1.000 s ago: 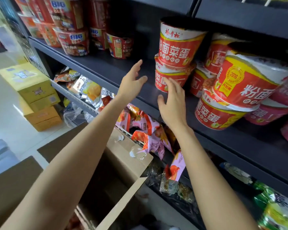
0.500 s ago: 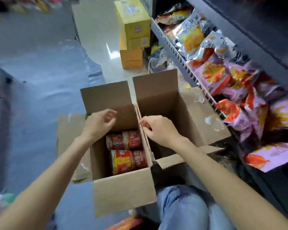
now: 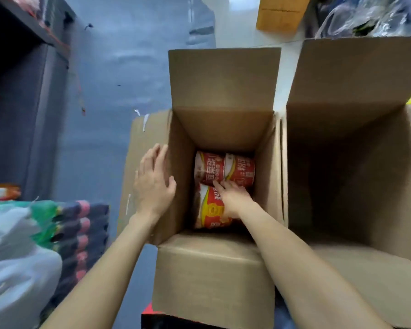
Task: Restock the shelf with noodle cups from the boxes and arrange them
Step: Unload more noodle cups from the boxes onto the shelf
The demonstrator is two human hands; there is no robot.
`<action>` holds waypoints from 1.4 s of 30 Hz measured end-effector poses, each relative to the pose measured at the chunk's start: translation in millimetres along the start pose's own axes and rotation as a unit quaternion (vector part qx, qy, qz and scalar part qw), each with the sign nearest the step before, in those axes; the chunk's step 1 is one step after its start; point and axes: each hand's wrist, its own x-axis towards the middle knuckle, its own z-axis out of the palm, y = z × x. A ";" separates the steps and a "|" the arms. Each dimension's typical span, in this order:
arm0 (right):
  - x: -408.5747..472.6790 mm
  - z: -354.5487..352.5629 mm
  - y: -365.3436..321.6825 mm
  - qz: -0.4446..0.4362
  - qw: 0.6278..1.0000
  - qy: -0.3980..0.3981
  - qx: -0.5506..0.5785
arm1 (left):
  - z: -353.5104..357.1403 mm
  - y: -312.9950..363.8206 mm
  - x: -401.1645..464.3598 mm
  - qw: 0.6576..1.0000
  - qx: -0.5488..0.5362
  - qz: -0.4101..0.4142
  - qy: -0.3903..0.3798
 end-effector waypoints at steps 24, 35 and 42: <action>-167.7 -115.6 9.7 -0.031 0.845 0.434 0.311 | -43.6 72.2 8.5 0.964 -0.264 -0.021 -0.014; -346.1 -124.5 27.8 0.064 0.635 0.606 0.475 | -160.9 286.7 9.5 0.747 -0.607 0.022 -0.272; -469.9 -122.5 46.0 0.222 0.530 0.749 0.330 | -208.9 408.4 -25.3 0.674 -0.605 0.210 -0.369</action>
